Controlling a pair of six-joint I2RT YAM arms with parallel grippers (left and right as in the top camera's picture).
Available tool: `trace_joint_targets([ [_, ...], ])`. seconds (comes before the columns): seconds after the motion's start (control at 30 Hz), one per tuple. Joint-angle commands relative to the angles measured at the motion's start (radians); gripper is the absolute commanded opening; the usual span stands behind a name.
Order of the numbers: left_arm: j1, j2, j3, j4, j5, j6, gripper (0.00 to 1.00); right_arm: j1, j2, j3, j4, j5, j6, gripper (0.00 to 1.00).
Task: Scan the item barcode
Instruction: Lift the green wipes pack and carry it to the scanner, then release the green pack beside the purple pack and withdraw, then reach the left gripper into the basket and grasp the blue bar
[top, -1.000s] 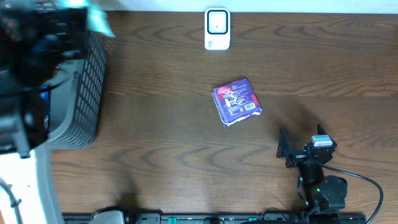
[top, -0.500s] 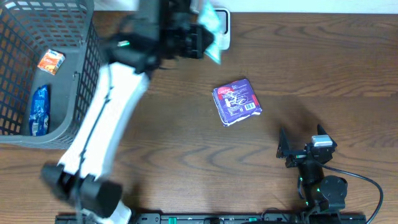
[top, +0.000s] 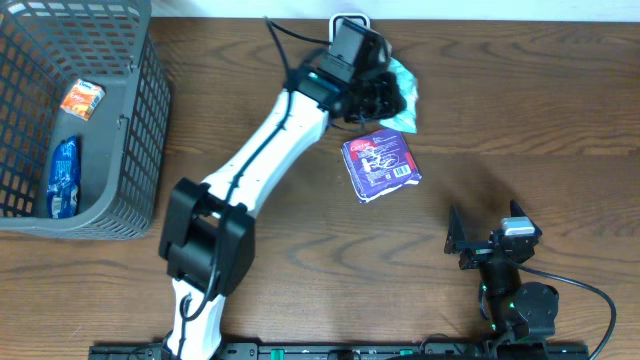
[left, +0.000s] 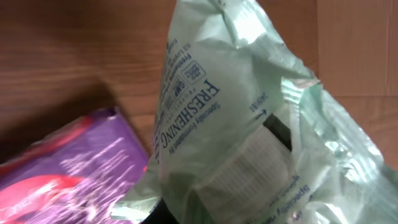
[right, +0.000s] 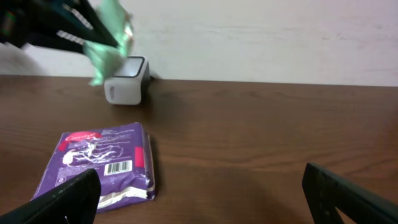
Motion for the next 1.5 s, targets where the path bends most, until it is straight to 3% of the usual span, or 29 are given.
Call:
trace_joint_targets([
  [0.0,-0.036,0.036,-0.007,0.032,-0.016,-0.09,0.08,0.005,-0.004,-0.002,-0.004,0.009,-0.014,0.99],
  [0.03,-0.045,0.045,-0.007,0.04,-0.032,-0.096,0.08,0.005,-0.004,-0.002,-0.004,0.009,-0.014,0.99],
  [0.07,-0.052,0.053,-0.007,0.044,-0.046,-0.097,0.17,0.005,-0.004,-0.002,-0.004,0.009,-0.014,0.99],
  [0.13,-0.064,0.064,-0.007,0.047,-0.065,-0.096,0.46,0.005,-0.004,-0.002,-0.004,0.009,-0.014,0.99],
  [0.53,-0.066,0.058,-0.006,0.047,-0.024,-0.08,0.47,0.005,-0.004,-0.002,-0.005,0.009,-0.014,0.99],
  [0.8,0.048,-0.11,-0.003,0.029,0.024,0.154,0.47,0.005,-0.004,-0.002,-0.004,0.009,-0.014,0.99],
  [0.9,0.13,-0.218,-0.003,0.006,0.003,0.205,0.47,0.005,-0.004,-0.002,-0.005,0.009,-0.014,0.99],
  [1.0,0.244,-0.335,-0.003,-0.056,-0.126,0.215,0.5,0.005,-0.004,-0.002,-0.004,0.009,-0.014,0.99],
  [1.2,0.537,-0.494,-0.003,-0.151,-0.348,0.359,0.52,0.005,-0.004,-0.002,-0.005,0.009,-0.014,0.99],
  [1.37,0.786,-0.513,-0.004,-0.226,-0.558,0.452,0.51,0.005,-0.004,-0.002,-0.005,0.009,-0.014,0.99],
  [1.47,0.888,-0.474,-0.004,-0.263,-0.613,0.556,0.51,0.005,-0.004,-0.002,-0.004,0.009,-0.014,0.99],
])
